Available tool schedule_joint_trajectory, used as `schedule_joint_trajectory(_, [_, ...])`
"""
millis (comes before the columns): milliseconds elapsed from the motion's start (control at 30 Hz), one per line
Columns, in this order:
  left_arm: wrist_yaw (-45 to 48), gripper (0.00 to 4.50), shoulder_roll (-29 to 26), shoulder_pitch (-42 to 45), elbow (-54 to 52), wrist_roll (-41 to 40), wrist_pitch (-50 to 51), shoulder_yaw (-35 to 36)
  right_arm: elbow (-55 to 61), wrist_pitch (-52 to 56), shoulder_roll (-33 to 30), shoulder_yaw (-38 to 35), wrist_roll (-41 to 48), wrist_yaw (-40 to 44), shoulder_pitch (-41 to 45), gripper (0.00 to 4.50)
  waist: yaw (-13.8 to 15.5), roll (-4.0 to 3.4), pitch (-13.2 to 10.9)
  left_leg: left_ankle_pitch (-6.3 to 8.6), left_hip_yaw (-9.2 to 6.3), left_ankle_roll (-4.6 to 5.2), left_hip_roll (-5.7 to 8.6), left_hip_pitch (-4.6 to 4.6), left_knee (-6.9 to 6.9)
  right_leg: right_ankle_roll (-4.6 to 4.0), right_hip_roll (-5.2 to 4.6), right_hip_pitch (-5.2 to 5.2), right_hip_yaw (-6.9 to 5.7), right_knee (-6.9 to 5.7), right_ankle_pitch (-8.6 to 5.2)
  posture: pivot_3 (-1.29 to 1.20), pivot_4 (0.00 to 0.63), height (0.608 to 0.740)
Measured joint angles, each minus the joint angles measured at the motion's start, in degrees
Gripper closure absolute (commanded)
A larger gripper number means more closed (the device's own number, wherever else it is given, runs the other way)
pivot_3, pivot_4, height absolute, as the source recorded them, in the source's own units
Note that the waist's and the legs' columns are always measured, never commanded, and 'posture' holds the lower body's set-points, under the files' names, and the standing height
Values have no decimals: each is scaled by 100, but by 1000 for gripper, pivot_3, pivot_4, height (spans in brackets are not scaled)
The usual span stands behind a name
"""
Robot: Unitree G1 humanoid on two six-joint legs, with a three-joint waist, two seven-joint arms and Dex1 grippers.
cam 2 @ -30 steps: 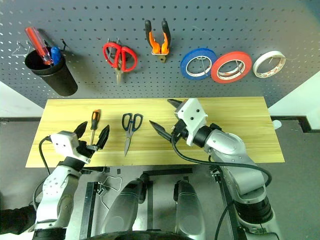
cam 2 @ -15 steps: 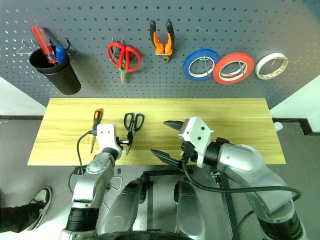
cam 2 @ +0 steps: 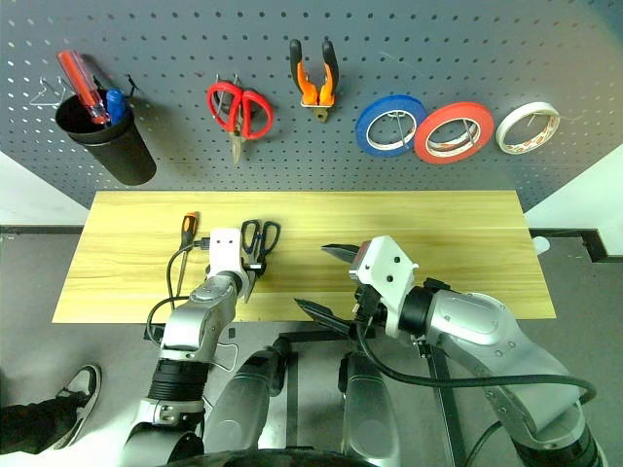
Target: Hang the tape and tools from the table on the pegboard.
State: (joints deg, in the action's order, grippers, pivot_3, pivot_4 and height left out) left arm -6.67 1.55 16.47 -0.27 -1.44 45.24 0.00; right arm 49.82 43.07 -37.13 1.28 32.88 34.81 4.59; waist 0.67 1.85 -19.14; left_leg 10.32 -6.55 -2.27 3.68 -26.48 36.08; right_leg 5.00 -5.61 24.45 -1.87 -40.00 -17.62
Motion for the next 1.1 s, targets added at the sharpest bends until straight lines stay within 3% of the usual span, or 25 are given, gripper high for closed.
schedule_joint_trajectory(733, [163,0,-78,435,169,215,718,-176,165,-2,-14,8,-5,-299,-181,38,6,0,2,0,-1,-1,0,5,4,2,-2,-8,1,0,1,-15,319,703])
schedule_joint_trajectory(833, [152,551,-51,446,178,218,738,-201,166,-2,-17,8,-6,-327,-186,0,2,0,2,0,-1,-1,0,6,3,2,-1,-8,1,0,1,-16,320,703])
schedule_joint_trajectory(1100, [149,3228,-31,507,217,218,851,-274,186,-2,-41,5,-5,-405,-234,0,-6,0,3,0,0,-1,-2,9,3,1,0,-9,1,0,2,-16,323,703])
